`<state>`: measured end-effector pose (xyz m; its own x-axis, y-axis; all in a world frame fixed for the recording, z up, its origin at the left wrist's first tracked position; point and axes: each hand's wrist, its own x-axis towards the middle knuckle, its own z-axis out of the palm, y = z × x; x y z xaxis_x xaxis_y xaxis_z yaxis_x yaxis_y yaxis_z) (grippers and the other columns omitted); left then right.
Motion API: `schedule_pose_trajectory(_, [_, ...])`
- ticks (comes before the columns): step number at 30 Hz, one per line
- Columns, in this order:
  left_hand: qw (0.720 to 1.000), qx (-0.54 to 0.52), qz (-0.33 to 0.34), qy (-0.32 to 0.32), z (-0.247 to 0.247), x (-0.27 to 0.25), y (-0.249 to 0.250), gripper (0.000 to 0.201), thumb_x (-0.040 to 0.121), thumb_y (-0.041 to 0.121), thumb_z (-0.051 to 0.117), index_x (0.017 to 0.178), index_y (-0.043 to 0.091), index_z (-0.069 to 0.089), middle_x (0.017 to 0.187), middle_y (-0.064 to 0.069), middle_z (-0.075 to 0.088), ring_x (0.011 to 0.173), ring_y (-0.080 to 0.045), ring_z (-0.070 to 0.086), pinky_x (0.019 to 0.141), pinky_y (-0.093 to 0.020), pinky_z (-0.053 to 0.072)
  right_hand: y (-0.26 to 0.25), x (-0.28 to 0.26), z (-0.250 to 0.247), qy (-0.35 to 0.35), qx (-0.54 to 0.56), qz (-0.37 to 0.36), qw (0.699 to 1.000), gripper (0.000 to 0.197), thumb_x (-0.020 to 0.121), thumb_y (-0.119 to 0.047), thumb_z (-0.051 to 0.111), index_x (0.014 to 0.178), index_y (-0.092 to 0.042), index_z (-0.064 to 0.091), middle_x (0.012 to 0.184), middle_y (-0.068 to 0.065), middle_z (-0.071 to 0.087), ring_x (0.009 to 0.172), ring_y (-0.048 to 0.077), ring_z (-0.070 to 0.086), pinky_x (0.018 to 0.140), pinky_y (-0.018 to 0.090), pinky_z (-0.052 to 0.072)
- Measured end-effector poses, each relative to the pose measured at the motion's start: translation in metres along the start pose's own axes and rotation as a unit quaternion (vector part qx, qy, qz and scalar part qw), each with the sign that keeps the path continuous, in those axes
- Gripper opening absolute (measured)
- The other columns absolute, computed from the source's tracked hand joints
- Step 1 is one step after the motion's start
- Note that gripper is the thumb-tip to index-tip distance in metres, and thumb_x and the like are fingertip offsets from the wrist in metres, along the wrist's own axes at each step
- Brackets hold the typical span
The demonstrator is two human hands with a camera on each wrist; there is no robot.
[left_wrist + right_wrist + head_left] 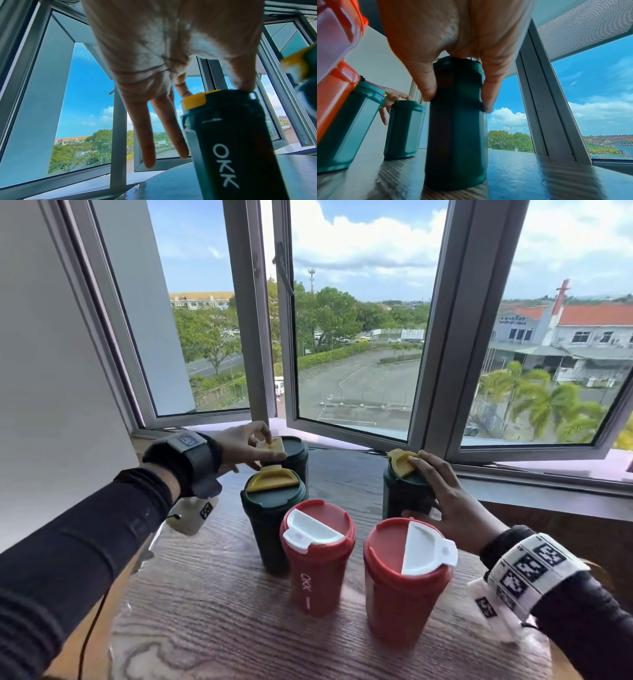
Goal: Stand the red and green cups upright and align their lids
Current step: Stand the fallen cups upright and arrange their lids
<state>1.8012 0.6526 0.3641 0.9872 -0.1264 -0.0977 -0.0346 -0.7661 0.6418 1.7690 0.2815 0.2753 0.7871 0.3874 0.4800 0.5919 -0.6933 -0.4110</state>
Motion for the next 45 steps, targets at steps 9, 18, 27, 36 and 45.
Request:
schedule_pose_trajectory(9, [0.996,0.047,0.032,0.073,0.007,-0.027,0.007,0.05,0.081,0.042,0.065,0.125,0.027,0.047,0.118,-0.005,0.057,0.089,-0.016,0.061,0.064,-0.025,0.051,0.0,0.0,-0.001,-0.01,0.006,-0.003,1.0,0.095,0.068,-0.044,0.075,0.145,-0.015,0.028,0.151,0.003,0.02,0.139,0.019,0.028,0.109,0.046,0.036])
schedule_pose_trajectory(18, [0.972,0.147,0.109,0.146,0.023,-0.109,0.038,0.049,0.077,0.058,0.061,0.114,0.027,0.057,0.114,0.008,0.062,0.104,-0.011,0.059,0.087,-0.03,0.048,-0.004,0.001,-0.007,-0.028,0.017,-0.003,0.999,0.094,0.069,-0.041,0.076,0.145,-0.013,0.028,0.15,0.005,0.02,0.138,0.021,0.028,0.111,0.045,0.033])
schedule_pose_trajectory(27, [0.957,0.186,0.168,0.145,0.09,-0.16,0.055,0.058,0.072,0.074,0.047,0.113,0.034,0.058,0.119,0.017,0.06,0.106,-0.001,0.055,0.086,-0.025,0.05,-0.016,-0.008,-0.022,-0.067,-0.012,0.035,0.997,0.089,0.077,-0.041,0.069,0.149,-0.022,0.019,0.157,-0.005,0.004,0.142,0.015,0.017,0.115,0.032,0.019])
schedule_pose_trajectory(36, [0.96,0.173,0.144,0.167,0.115,-0.161,0.047,0.069,0.066,0.078,0.048,0.117,0.033,0.054,0.128,0.012,0.052,0.119,-0.009,0.048,0.099,-0.039,0.046,-0.07,-0.042,-0.054,0.006,0.051,-0.023,0.998,0.065,0.083,-0.071,0.031,0.124,-0.027,0.055,0.135,-0.014,0.045,0.121,0.006,0.048,0.099,0.028,0.042])
schedule_pose_trajectory(45, [0.953,0.196,0.11,0.204,0.124,-0.166,0.057,0.067,0.059,0.076,0.059,0.111,0.034,0.052,0.125,0.011,0.052,0.107,-0.016,0.057,0.09,-0.038,0.05,-0.095,-0.068,-0.044,-0.137,0.027,-0.055,0.989,0.101,0.057,-0.078,0.058,0.143,-0.029,0.034,0.123,-0.016,0.051,0.096,-0.012,0.051,0.077,-0.003,0.039])
